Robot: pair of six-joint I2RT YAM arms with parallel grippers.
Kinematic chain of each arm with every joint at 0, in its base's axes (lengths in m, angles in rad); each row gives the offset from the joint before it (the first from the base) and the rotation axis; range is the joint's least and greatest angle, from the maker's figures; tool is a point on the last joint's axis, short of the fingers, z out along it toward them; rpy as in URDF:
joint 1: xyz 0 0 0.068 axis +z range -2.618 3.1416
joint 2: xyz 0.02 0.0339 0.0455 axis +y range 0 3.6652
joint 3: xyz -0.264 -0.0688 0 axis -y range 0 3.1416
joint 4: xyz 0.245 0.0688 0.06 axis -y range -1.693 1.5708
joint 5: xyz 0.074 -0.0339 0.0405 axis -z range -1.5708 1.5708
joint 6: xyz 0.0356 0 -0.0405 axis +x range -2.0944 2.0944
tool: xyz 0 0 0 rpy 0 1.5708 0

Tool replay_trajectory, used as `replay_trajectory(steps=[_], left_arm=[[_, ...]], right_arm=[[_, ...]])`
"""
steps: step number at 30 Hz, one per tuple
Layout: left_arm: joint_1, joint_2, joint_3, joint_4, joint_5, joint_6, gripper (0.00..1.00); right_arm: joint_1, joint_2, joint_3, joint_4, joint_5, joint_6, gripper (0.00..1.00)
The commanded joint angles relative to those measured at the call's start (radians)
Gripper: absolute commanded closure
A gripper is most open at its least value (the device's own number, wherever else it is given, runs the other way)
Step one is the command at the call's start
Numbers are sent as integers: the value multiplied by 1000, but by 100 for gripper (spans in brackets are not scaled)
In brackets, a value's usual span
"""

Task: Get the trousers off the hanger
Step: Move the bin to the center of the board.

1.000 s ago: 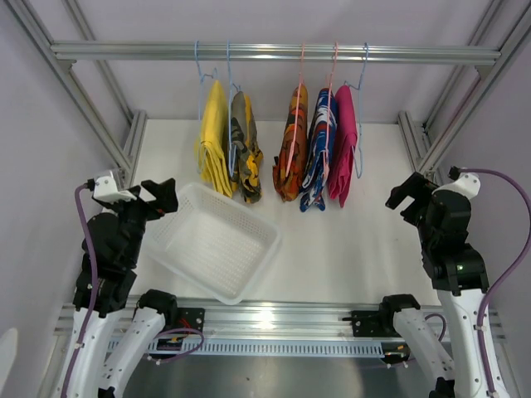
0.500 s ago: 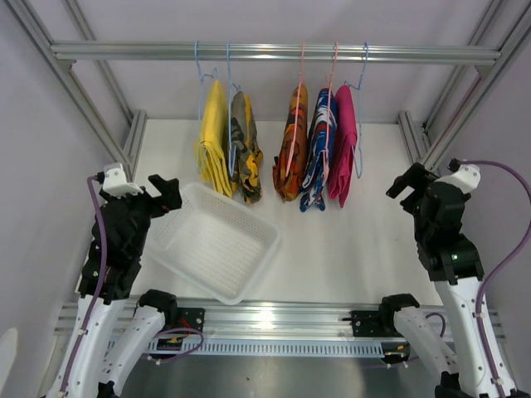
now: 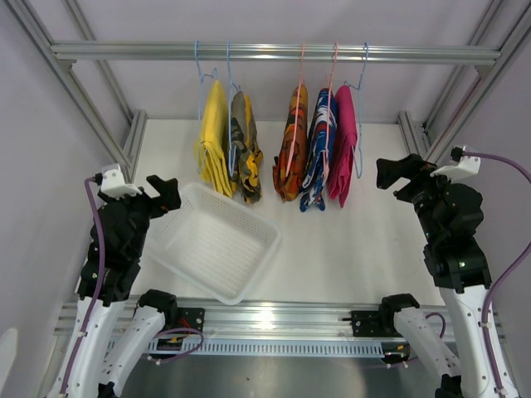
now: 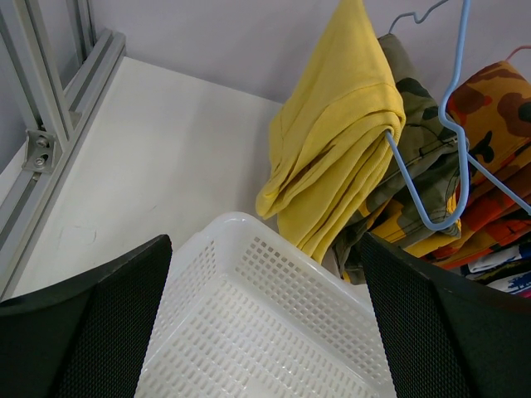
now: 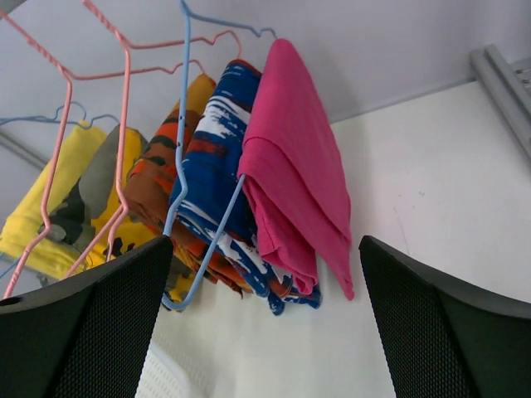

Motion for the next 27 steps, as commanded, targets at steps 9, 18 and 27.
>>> replay_trajectory(steps=[9,18,27], left_arm=[[7,3,-21,36,-24,-34,1],[7,47,-30,59,76,-51,1],[30,28,-54,109,75,-66,1]], right_arm=[[3,65,87,-113,129,-51,1],[9,-23,-63,-125,71,-13,1],[12,-37,-262,-71,-15,9,1]])
